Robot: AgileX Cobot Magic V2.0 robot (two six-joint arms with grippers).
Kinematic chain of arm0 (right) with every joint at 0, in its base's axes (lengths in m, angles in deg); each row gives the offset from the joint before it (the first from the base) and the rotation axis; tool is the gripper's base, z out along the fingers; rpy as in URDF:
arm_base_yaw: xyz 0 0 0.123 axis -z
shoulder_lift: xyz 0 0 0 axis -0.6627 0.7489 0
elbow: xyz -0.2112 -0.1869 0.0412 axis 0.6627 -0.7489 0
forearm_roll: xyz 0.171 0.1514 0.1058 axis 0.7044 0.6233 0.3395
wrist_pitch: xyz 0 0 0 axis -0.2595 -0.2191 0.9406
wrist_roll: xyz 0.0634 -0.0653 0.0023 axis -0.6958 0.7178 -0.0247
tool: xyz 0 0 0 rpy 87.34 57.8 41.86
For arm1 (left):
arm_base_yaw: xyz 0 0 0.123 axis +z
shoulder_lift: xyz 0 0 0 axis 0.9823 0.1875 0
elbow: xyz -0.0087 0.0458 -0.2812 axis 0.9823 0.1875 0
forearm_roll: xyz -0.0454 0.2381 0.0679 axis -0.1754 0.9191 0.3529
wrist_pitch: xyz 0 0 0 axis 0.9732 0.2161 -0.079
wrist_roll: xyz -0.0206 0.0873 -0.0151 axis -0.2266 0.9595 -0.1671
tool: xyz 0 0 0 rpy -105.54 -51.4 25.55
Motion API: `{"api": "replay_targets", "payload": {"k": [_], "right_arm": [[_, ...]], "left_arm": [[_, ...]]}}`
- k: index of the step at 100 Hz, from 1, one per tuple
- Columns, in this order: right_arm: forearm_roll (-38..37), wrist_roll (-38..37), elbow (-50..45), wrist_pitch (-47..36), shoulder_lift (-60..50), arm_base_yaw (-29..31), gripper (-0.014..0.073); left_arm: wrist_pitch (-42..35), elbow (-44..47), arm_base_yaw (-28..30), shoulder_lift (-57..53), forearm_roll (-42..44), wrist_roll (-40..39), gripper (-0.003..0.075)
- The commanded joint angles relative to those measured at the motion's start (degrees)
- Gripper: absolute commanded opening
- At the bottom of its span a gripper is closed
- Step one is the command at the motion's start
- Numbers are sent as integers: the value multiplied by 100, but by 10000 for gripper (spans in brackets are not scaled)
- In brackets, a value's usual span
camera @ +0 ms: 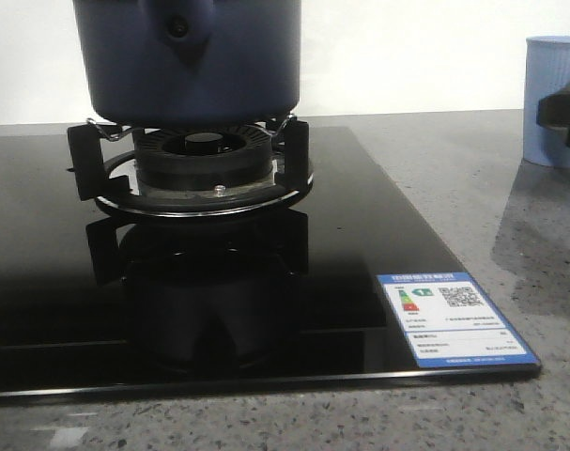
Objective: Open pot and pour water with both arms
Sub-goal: 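Grasp the light blue cup with the right gripper and lift it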
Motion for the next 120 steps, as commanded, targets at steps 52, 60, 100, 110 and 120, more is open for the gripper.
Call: {"api": "replay_targets", "payload": {"k": [52, 60, 100, 110, 120], "right_arm": [[172, -12, 1333, -262, 872, 4, 399], [134, -12, 1333, -23, 810, 4, 316], [-376, -12, 1527, 1460, -682, -307, 318], [-498, -12, 1762, 2092, -1122, -560, 318], [-964, -12, 2175, 2672, -1403, -818, 318]], "left_arm": [[-274, -227, 3, -196, -430, -42, 367], [-274, -227, 3, -196, -430, -42, 367], [-274, -227, 3, -196, -430, -42, 367], [-299, -227, 3, -196, -430, -42, 367], [-308, -227, 3, -183, -430, -42, 367]]}}
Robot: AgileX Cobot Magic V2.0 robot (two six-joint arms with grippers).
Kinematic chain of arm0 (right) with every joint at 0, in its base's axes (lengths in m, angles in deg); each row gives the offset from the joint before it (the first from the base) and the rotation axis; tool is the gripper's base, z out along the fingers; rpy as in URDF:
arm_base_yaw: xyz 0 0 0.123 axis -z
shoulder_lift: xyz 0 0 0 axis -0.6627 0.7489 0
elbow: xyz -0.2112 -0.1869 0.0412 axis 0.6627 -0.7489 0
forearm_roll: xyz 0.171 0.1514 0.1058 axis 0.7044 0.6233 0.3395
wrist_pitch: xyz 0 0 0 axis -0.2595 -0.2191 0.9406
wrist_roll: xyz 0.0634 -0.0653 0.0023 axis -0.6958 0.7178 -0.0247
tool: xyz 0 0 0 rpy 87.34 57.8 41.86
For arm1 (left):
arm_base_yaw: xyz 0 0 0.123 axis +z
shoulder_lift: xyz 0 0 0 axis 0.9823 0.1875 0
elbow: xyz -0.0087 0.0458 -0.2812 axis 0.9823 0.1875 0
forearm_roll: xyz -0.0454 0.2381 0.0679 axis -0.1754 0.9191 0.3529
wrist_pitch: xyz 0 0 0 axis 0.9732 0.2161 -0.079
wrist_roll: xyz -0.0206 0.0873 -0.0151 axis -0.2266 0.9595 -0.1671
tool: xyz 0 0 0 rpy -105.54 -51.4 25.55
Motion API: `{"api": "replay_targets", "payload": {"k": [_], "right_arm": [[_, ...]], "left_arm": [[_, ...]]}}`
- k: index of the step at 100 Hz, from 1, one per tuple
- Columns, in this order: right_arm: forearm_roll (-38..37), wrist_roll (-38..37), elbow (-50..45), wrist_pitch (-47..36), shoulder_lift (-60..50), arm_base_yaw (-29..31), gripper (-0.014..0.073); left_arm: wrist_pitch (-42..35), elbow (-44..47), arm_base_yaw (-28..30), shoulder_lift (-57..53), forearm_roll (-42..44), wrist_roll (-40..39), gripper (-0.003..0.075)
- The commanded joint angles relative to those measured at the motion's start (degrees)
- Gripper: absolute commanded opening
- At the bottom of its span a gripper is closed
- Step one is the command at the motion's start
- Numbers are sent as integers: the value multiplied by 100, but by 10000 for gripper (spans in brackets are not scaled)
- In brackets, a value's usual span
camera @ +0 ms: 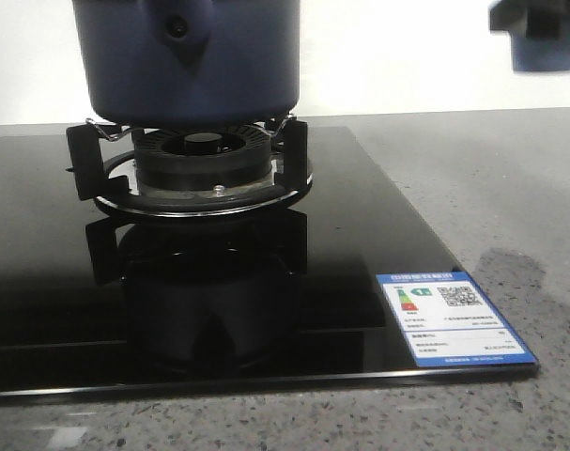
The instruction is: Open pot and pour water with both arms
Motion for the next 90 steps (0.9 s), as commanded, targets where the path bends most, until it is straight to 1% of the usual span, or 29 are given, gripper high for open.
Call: {"api": "replay_targets", "payload": {"k": [1, 17, 24, 39, 59, 74, 90], "right_arm": [[-451, -2, 545, 26, -439, -225, 318], [-960, -2, 1425, 1313, -452, -694, 318], [-1146, -2, 1781, 1731, -412, -917, 318], [-1792, -2, 2442, 2416, -252, -1402, 318], [-2386, 31, 3242, 3446, 157, -2056, 318], [-3267, 37, 3569, 3873, 422, -2550, 318], [-4127, 37, 3833, 4551, 690, -2991, 318]], "left_arm": [[-308, -227, 3, -183, -408, -42, 367], [-308, -227, 3, -183, -408, -42, 367], [-297, -227, 3, -183, -408, -42, 367], [-297, -227, 3, -183, -509, -42, 367], [-297, -227, 3, -183, -533, -42, 367], [-297, -227, 3, -183, -533, -42, 367], [-274, -227, 3, -183, -533, -42, 367]]}}
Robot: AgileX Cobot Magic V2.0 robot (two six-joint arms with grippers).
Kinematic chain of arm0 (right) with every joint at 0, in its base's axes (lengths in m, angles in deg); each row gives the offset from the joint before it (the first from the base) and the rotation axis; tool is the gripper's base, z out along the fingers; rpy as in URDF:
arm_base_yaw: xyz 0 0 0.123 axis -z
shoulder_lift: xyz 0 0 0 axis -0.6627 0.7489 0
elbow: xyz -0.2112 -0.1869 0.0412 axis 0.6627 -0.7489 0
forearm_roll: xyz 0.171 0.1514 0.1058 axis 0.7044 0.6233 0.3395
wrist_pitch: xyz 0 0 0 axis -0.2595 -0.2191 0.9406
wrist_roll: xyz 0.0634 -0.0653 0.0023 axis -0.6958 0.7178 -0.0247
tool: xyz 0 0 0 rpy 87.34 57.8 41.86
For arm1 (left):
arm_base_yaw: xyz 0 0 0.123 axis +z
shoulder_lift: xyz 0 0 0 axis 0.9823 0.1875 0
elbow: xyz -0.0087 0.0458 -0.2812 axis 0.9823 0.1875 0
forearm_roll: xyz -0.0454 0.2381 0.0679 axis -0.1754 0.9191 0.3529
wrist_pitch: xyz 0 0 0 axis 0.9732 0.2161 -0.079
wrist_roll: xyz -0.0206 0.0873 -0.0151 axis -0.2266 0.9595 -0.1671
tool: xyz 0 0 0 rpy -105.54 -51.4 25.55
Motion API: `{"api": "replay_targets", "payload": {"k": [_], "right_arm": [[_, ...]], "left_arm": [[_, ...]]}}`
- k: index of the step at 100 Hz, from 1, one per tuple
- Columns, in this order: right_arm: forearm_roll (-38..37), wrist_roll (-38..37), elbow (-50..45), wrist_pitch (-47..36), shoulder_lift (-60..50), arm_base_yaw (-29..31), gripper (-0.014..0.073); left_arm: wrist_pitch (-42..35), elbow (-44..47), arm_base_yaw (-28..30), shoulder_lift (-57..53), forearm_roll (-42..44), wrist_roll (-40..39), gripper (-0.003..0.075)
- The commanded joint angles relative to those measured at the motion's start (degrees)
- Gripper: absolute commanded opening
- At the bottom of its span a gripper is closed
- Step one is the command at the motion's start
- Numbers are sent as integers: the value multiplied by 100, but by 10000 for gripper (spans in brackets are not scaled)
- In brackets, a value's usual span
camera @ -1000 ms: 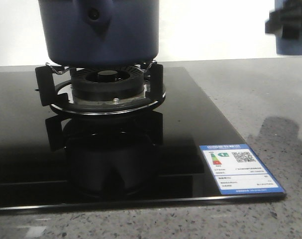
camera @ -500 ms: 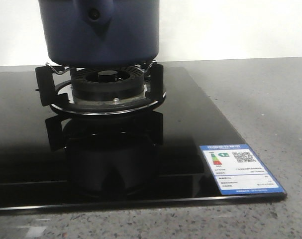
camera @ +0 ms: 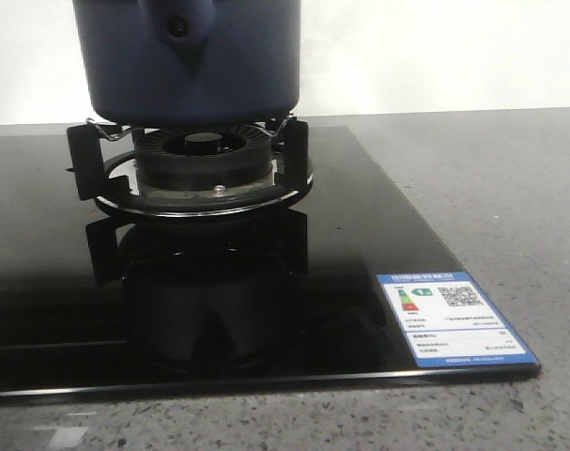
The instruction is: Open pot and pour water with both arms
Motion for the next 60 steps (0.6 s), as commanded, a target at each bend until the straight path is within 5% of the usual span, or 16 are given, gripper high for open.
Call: {"api": "replay_targets", "payload": {"k": [1, 60], "right_arm": [[-756, 37, 338, 7, -89, -202, 318], [-3924, 37, 350, 462, 91, -539, 318]], "left_arm": [[-274, -227, 3, -183, -396, -42, 367], [-263, -227, 3, -183, -396, -42, 367]]}}
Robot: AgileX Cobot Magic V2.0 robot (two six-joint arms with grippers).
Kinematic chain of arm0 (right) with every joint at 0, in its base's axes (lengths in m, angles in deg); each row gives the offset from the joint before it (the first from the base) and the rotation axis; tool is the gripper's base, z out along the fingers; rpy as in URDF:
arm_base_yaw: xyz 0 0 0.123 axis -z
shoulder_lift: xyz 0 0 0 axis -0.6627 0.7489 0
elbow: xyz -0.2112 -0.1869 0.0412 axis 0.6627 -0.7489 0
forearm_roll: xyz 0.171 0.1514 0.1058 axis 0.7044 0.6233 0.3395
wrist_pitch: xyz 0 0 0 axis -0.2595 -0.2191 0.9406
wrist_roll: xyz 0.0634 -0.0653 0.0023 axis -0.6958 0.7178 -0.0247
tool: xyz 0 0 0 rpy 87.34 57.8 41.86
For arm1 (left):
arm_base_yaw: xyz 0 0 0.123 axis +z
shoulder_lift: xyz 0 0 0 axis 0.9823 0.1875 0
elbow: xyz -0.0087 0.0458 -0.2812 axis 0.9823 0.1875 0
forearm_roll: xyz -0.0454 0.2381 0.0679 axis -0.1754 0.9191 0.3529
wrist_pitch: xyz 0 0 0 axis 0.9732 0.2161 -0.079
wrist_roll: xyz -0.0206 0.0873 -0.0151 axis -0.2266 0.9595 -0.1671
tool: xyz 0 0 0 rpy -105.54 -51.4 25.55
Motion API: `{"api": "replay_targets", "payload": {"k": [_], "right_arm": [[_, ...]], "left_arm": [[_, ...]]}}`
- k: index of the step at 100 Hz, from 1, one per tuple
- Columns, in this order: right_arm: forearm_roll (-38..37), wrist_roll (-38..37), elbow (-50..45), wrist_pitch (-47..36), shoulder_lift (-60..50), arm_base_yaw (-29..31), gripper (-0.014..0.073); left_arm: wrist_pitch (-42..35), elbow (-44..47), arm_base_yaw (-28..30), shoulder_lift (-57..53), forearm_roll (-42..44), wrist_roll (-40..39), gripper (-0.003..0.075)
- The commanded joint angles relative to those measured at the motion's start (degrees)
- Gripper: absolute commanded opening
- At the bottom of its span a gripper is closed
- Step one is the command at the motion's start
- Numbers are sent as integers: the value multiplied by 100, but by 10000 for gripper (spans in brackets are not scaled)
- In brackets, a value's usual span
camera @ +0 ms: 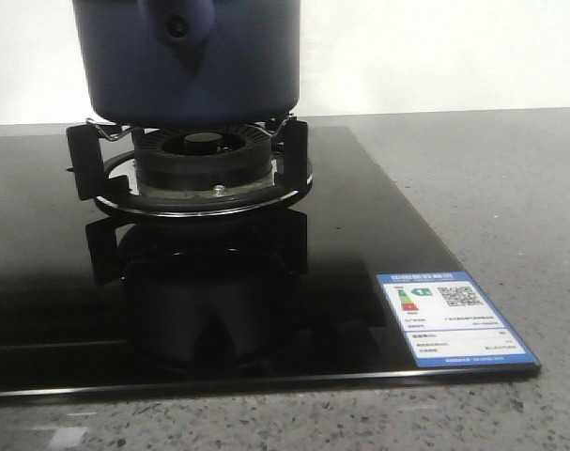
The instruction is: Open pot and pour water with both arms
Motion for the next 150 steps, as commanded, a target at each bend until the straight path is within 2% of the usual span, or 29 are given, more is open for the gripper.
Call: {"api": "replay_targets", "payload": {"k": [1, 84, 138, 145, 150], "right_arm": [[-790, 27, 229, -135, -242, -5, 318], [-3129, 27, 229, -213, -242, -5, 318], [-3292, 3, 229, -292, -242, -5, 318], [-3292, -148, 229, -269, -242, -5, 318], [-3292, -531, 229, -215, -242, -5, 318]], "left_arm": [[-263, -227, 3, -183, -392, -42, 367], [-263, -227, 3, -183, -392, -42, 367], [-263, -227, 3, -183, -392, -42, 367], [-263, -227, 3, -183, -392, -42, 367], [-263, -227, 3, -183, -392, -42, 367]]}}
